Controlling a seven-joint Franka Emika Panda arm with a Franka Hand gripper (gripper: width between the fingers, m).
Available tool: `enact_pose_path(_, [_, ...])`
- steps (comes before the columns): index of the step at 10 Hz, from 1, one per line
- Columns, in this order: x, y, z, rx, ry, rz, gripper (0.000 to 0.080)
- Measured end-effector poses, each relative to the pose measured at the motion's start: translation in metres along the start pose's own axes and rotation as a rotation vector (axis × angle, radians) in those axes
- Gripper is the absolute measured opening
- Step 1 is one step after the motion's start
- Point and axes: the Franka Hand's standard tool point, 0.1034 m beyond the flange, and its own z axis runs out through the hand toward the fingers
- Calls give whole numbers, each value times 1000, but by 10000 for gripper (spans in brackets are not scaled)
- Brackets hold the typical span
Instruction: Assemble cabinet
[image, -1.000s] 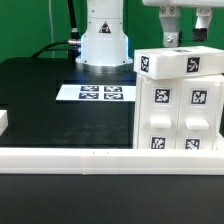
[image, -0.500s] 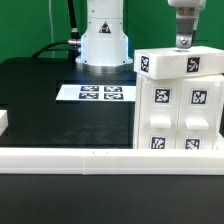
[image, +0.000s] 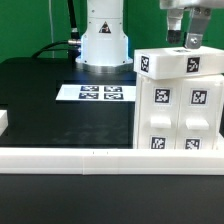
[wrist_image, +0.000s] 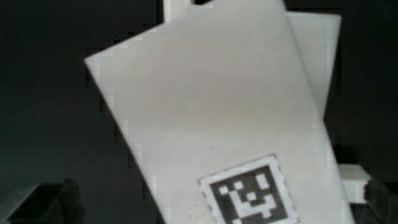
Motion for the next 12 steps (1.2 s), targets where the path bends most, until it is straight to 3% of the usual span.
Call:
enact_pose_path(4, [-8, -2, 5, 8, -35, -243, 797])
enact_pose_path(10, [-8, -7, 17, 27, -38, -232, 797])
enact_pose_path(12, [-9, -7, 18, 28, -38, -229, 555])
